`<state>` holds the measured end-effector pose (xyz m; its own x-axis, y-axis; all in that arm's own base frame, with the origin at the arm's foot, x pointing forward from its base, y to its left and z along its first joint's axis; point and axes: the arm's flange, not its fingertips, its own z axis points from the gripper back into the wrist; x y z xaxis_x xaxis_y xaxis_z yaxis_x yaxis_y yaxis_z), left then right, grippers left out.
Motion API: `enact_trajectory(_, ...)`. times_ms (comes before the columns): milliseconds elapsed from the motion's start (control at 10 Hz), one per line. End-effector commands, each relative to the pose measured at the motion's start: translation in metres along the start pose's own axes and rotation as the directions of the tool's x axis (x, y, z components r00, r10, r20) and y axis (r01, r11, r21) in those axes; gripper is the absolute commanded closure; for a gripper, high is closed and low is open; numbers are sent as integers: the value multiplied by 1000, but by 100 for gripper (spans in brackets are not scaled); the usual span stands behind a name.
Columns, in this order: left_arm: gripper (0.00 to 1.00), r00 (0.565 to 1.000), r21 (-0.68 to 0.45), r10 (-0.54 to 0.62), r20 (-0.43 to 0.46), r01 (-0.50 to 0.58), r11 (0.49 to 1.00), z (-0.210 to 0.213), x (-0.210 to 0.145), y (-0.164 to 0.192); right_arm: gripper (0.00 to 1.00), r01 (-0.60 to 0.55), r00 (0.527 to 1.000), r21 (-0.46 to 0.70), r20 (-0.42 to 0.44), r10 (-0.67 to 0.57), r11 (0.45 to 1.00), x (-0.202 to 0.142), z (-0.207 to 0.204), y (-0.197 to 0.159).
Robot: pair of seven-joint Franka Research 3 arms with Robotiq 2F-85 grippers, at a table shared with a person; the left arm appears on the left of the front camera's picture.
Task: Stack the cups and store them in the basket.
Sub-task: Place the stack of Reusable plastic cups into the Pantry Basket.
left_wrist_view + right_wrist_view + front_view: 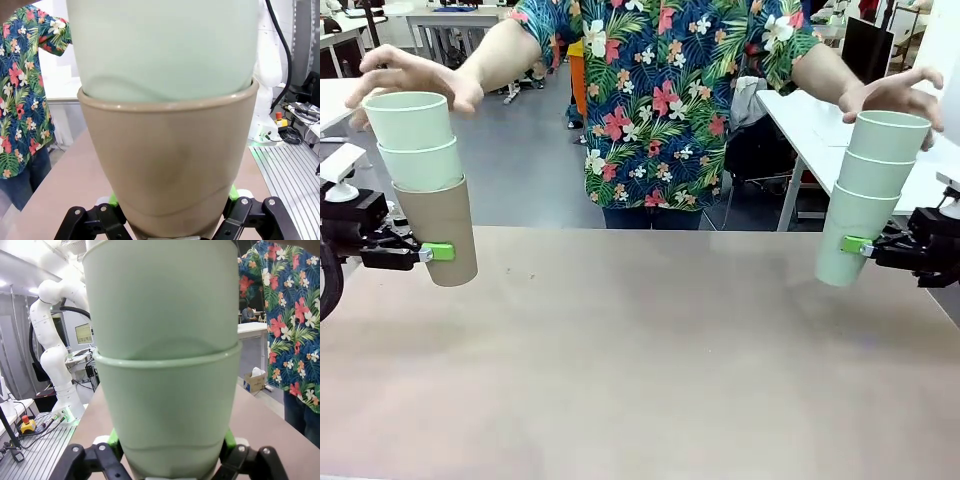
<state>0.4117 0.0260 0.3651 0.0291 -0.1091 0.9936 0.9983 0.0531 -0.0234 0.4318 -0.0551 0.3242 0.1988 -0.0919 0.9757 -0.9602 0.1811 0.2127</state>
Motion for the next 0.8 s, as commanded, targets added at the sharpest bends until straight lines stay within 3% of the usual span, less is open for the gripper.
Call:
enact_trajectory(0, 17, 1000, 0, -10, 6, 10, 1000, -1, 2, -2, 14, -10, 1000, 2, 1, 10, 1000, 5, -1, 1)
enact_trajectory(700, 17, 1000, 0, -10, 6, 10, 1000, -1, 2, -2, 14, -10, 1000, 2, 1, 10, 1000, 5, -1, 1)
